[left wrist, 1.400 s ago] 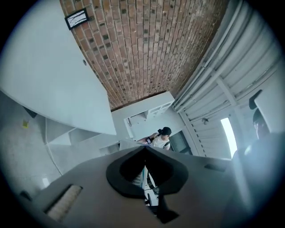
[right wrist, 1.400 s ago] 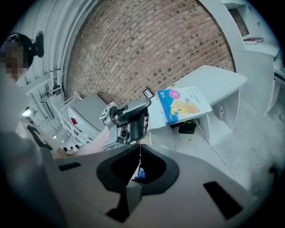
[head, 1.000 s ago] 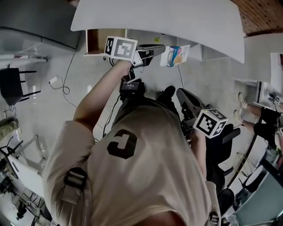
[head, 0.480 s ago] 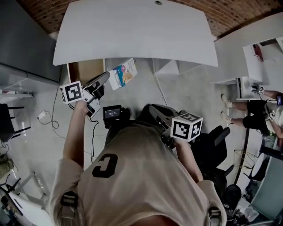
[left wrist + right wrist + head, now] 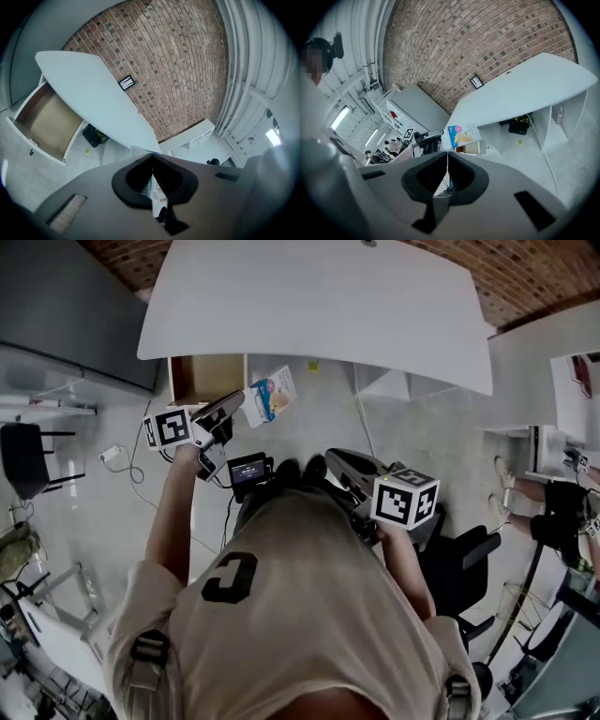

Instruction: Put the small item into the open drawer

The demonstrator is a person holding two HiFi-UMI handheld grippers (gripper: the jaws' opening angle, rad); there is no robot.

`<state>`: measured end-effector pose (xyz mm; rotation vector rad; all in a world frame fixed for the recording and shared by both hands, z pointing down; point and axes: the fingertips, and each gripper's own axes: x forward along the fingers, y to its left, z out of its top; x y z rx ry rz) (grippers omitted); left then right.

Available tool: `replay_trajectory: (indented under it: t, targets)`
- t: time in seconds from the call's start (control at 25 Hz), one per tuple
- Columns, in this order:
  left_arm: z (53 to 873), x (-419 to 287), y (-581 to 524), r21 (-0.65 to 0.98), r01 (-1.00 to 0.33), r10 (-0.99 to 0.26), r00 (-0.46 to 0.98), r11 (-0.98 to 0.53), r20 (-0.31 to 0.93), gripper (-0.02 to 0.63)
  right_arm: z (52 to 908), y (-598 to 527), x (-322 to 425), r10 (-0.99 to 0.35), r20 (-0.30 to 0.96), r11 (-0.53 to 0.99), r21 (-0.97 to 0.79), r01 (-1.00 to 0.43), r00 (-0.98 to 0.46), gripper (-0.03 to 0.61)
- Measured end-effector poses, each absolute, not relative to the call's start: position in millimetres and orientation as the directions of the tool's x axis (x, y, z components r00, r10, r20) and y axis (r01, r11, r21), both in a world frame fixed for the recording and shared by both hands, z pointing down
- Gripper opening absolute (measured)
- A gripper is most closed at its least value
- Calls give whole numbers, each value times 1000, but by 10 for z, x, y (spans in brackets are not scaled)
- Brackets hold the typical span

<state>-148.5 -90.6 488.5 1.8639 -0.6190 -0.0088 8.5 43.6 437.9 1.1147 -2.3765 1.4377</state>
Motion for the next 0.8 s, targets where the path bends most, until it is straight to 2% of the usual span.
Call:
replay_trajectory:
  t: [0.24,0.56,0.8]
  targets:
    - [4978,-1614,-964,824,-519,-456,805,-228,380,2,4333,295,279,-510,405,304,-741,-599,-759,5]
    - [5296,-1992,-1118,712,-687,-500,672,-147,546,2,4500,198,292,-416,411,346,-753,-559,-811,6]
    - [5452,-2382,-1210,674,-729,-498,630,-116,596,2,4519,159,138,-397,432,355,-741,-569,-810,5]
